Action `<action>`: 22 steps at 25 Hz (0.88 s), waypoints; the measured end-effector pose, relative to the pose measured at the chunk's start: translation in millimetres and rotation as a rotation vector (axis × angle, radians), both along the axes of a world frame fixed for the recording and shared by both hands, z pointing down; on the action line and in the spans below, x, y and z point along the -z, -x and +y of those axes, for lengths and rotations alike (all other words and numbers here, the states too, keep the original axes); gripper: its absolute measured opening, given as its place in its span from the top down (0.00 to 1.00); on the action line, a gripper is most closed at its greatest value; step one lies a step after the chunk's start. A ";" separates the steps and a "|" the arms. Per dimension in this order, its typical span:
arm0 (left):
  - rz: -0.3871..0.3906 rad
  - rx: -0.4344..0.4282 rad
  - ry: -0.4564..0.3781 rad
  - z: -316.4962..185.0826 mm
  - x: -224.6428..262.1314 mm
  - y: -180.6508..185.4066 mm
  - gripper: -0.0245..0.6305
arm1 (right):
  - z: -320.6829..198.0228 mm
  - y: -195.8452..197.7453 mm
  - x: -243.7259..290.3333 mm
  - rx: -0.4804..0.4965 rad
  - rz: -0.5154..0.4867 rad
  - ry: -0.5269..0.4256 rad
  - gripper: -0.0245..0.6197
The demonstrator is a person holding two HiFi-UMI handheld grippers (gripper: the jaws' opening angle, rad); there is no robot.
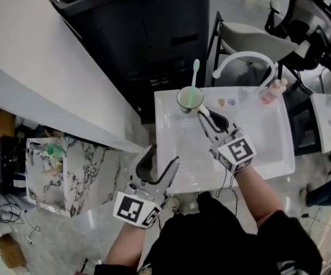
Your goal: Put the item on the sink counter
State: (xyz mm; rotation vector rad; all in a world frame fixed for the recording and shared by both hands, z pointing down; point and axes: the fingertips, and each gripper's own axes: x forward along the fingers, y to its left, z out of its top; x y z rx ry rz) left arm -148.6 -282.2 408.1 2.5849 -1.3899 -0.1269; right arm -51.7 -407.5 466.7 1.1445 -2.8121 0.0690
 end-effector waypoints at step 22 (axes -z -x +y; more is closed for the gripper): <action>-0.012 0.085 0.076 -63.2 -43.0 -14.4 0.58 | -88.1 1.7 -108.0 0.033 0.091 0.051 0.88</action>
